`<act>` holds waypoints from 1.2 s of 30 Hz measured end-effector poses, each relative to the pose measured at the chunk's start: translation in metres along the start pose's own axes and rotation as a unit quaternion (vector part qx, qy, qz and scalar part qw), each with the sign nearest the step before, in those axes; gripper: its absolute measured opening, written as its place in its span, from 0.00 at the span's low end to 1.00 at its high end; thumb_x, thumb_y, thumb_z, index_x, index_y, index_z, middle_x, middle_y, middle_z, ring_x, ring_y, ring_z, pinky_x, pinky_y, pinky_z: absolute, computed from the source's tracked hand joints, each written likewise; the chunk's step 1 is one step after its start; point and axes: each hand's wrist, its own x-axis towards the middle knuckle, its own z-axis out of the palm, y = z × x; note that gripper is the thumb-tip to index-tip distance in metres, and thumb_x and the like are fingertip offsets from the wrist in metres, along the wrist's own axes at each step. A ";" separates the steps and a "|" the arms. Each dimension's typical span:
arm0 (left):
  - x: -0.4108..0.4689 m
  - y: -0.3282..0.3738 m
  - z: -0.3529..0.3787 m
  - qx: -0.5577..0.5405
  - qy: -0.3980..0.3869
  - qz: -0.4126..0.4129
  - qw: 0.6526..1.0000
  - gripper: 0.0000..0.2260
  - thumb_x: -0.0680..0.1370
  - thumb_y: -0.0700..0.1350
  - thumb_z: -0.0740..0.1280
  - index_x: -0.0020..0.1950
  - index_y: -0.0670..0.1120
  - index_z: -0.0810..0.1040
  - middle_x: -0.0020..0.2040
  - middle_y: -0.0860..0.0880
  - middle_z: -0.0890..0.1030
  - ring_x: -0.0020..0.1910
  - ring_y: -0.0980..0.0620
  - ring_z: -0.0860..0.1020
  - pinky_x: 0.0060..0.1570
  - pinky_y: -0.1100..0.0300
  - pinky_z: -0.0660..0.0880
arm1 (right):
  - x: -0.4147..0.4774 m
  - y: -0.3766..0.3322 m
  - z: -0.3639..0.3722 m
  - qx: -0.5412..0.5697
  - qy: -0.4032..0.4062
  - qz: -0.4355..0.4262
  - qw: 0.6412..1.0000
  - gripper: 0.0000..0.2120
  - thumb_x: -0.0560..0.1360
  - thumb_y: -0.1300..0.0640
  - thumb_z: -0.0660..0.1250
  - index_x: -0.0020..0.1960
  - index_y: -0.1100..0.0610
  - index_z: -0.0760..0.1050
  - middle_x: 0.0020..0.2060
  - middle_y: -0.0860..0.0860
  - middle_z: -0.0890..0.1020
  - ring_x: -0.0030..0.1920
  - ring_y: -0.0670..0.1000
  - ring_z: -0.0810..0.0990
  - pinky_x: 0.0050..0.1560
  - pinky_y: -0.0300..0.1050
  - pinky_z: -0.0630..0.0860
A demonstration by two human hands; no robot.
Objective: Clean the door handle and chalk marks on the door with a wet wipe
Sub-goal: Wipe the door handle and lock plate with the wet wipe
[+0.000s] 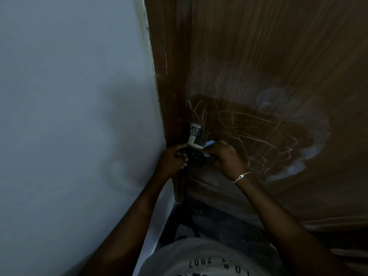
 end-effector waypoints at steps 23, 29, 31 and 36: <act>0.002 -0.003 -0.002 0.018 -0.013 0.005 1.000 0.20 0.81 0.38 0.65 0.73 0.50 0.72 0.48 0.44 0.82 0.42 0.49 0.81 0.41 0.61 0.79 | 0.008 -0.010 0.026 -0.069 0.032 0.061 0.995 0.15 0.68 0.67 0.73 0.53 0.57 0.82 0.52 0.55 0.79 0.51 0.57 0.75 0.46 0.49 0.76; 0.000 -0.005 0.001 -0.005 -0.008 0.006 1.000 0.21 0.80 0.37 0.65 0.72 0.50 0.72 0.46 0.44 0.81 0.40 0.49 0.81 0.38 0.62 0.78 | 0.006 0.002 0.010 -0.056 0.065 0.097 0.992 0.10 0.75 0.63 0.66 0.56 0.59 0.78 0.52 0.55 0.79 0.49 0.57 0.77 0.48 0.49 0.75; 0.001 -0.004 0.002 -0.003 -0.005 0.003 1.000 0.21 0.80 0.38 0.65 0.72 0.49 0.72 0.45 0.46 0.82 0.39 0.51 0.81 0.36 0.63 0.77 | 0.016 -0.003 0.015 -0.043 0.073 0.087 0.993 0.08 0.75 0.64 0.67 0.54 0.61 0.77 0.49 0.57 0.80 0.48 0.57 0.78 0.47 0.48 0.75; 0.002 -0.002 -0.001 0.005 -0.009 0.002 1.000 0.20 0.80 0.38 0.65 0.72 0.48 0.72 0.45 0.46 0.82 0.39 0.52 0.81 0.38 0.62 0.78 | 0.014 -0.007 0.025 -0.096 0.040 0.049 0.993 0.08 0.73 0.64 0.69 0.52 0.61 0.77 0.52 0.58 0.76 0.49 0.59 0.74 0.46 0.51 0.75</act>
